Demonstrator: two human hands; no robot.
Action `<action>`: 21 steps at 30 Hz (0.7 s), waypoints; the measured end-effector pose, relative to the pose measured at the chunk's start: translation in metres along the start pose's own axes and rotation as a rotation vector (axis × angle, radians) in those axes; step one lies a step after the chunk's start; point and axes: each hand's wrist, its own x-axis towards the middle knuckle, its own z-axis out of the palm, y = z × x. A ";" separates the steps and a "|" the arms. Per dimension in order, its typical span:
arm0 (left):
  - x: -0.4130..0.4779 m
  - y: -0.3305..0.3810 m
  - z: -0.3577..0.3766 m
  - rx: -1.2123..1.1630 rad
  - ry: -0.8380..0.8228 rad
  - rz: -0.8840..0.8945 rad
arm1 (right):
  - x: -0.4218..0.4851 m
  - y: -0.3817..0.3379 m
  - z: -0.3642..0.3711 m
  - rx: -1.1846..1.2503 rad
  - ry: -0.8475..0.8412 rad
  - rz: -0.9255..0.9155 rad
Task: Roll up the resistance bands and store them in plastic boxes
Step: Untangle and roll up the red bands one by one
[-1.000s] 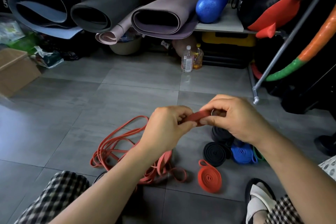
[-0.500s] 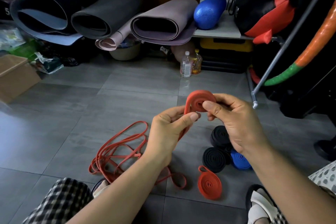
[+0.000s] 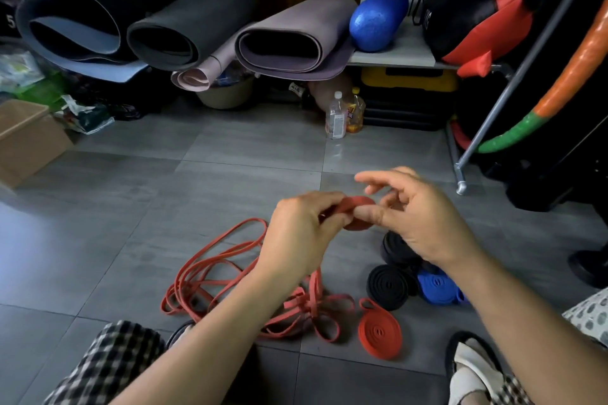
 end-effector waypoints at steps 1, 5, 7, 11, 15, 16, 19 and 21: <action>-0.001 0.000 0.000 0.076 -0.040 0.021 | -0.001 -0.002 -0.005 -0.066 -0.059 -0.047; -0.002 0.006 -0.001 -0.204 -0.047 -0.122 | -0.004 -0.007 -0.008 0.006 -0.075 -0.103; 0.000 0.005 -0.003 -0.453 -0.034 -0.206 | -0.003 -0.006 -0.008 0.201 -0.008 -0.066; -0.002 0.005 -0.001 -0.683 0.009 -0.285 | -0.001 -0.006 -0.006 0.472 0.082 0.038; -0.003 0.010 0.003 -0.859 0.062 -0.351 | -0.004 -0.006 0.004 0.691 0.152 0.094; -0.003 0.011 0.005 -0.897 0.075 -0.362 | -0.004 -0.005 0.007 0.744 0.167 0.098; -0.005 0.014 0.012 -0.960 0.103 -0.386 | -0.005 0.001 0.023 0.865 0.224 0.133; -0.006 0.015 0.014 -0.970 0.129 -0.403 | -0.008 0.001 0.034 0.956 0.208 0.181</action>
